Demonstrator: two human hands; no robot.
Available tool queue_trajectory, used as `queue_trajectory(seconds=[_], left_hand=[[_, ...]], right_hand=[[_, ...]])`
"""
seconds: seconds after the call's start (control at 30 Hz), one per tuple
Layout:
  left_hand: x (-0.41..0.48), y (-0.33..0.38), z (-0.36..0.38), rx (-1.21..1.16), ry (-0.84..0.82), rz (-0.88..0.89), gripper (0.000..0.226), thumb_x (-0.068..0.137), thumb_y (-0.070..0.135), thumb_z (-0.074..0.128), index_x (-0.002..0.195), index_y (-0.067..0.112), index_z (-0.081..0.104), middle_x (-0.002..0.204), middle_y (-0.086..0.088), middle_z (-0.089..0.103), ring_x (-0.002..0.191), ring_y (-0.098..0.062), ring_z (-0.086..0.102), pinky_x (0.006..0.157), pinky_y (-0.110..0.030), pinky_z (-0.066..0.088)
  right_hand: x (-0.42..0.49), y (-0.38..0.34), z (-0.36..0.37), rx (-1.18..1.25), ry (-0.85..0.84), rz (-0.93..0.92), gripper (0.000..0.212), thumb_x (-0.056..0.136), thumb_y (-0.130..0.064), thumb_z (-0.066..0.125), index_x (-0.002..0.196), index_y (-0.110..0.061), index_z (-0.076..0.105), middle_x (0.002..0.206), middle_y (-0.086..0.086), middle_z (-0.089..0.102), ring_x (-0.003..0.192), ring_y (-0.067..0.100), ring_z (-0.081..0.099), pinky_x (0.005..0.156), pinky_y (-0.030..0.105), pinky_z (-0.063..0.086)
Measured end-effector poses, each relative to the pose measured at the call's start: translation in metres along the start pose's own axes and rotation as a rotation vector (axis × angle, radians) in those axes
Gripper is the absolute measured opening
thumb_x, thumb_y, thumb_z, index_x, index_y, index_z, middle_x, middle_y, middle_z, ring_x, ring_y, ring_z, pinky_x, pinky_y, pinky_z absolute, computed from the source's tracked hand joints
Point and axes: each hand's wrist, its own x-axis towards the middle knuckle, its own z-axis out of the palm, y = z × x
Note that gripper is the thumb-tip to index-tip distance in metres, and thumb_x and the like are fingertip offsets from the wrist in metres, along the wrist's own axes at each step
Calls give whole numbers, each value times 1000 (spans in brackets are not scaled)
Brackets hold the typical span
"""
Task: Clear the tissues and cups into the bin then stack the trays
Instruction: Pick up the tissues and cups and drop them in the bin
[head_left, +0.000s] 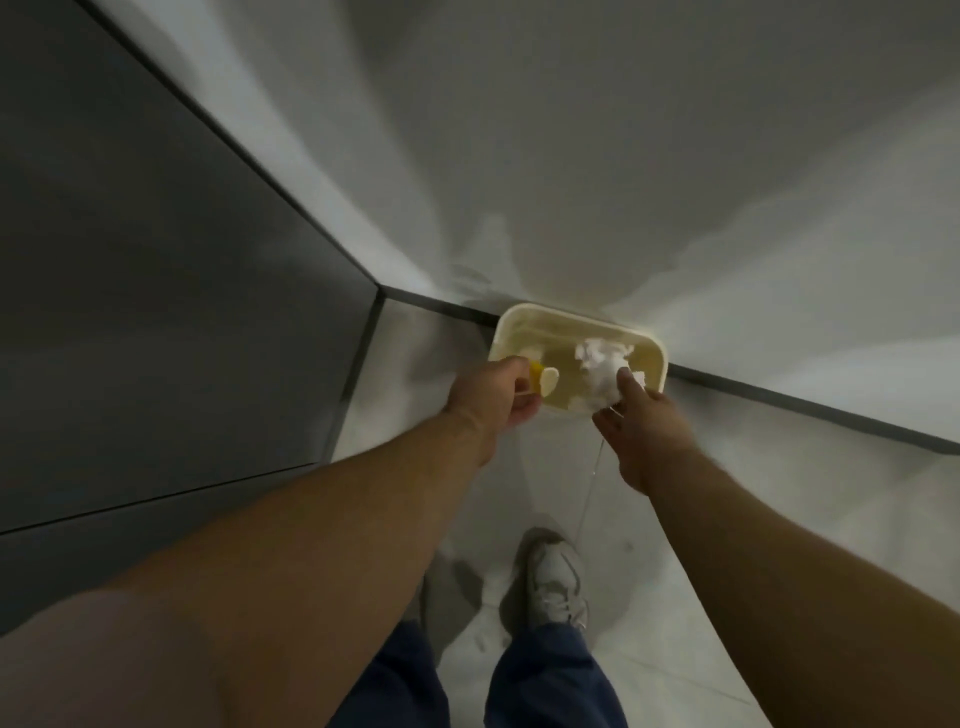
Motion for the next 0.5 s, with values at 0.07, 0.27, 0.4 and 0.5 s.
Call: queue_trajectory(seconds=[0.07, 0.27, 0.4, 0.5], left_hand=[[1, -3, -2, 63, -44, 4, 35, 98, 24, 61, 125, 2, 62, 109, -16, 64, 95, -29, 67, 93, -41, 58], [-10, -1, -24, 173, 9, 37, 23, 96, 15, 59, 117, 7, 66, 110, -13, 69, 97, -25, 71, 92, -39, 59], [-29, 8, -39, 270, 35, 121, 19, 94, 12, 58, 110, 7, 67, 107, -17, 71, 90, -23, 70, 90, -41, 59], [-54, 26, -48, 454, 64, 252, 8, 92, 12, 59, 95, 16, 66, 101, -14, 72, 89, -25, 71, 86, -42, 59]], right_hand=[[9, 4, 1, -20, 1, 47, 48, 101, -26, 57, 141, 0, 47, 136, 24, 58, 120, 40, 62, 82, 40, 61], [-2, 8, -3, 58, 102, 84, 15, 99, -17, 63, 112, -12, 65, 98, 9, 75, 86, 18, 77, 63, 28, 61], [-28, -6, 1, -25, 106, 55, 3, 98, -15, 64, 97, -15, 67, 92, 11, 71, 78, 19, 72, 63, 28, 59], [-57, -30, 13, -71, 52, -7, 7, 97, -10, 62, 94, -13, 67, 83, 8, 66, 67, 17, 64, 63, 29, 58]])
